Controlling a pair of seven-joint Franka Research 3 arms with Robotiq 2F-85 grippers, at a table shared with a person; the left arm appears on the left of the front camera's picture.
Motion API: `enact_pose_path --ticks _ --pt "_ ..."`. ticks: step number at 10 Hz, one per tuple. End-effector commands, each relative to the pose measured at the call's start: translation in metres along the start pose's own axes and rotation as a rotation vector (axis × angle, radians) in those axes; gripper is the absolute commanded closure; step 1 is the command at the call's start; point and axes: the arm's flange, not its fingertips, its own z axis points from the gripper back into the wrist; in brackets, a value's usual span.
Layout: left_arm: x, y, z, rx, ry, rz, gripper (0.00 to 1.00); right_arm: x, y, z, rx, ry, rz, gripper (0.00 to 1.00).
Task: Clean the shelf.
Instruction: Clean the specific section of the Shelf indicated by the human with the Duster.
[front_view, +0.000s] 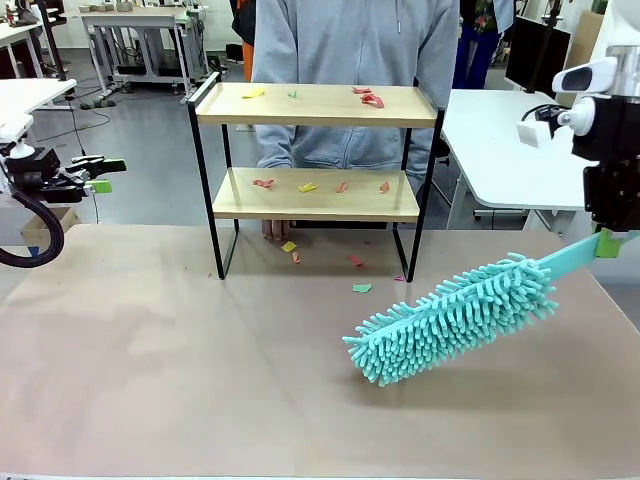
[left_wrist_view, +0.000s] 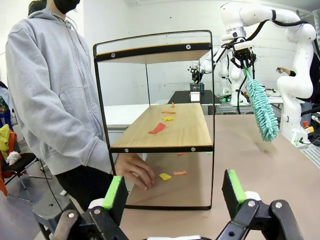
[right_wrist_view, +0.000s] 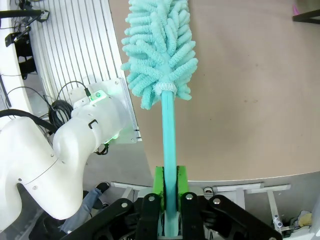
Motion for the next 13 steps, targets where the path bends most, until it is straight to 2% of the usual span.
enact_pose_path --ticks 1,3,6,8,10,13 --pt "0.003 -0.001 0.000 0.003 -0.004 -0.013 0.00 -0.001 0.002 0.002 -0.010 -0.001 -0.011 0.87" --pt "0.003 -0.001 0.000 0.003 -0.004 -0.013 0.00 0.000 0.000 0.000 0.000 0.000 0.000 0.87" --pt "0.003 -0.001 0.000 0.003 -0.004 -0.013 0.00 0.053 0.026 -0.001 -0.018 -0.123 -0.132 0.87" --pt "0.003 -0.001 0.000 0.003 -0.004 -0.013 0.00 0.092 0.045 -0.006 -0.013 -0.161 -0.197 0.87" --pt "0.003 -0.001 0.000 0.003 -0.004 -0.013 0.00 0.131 0.063 -0.017 -0.057 -0.222 -0.348 0.87" --pt "0.003 -0.001 0.000 0.003 -0.004 -0.013 0.00 0.156 0.075 -0.031 -0.115 -0.352 -0.456 0.87"
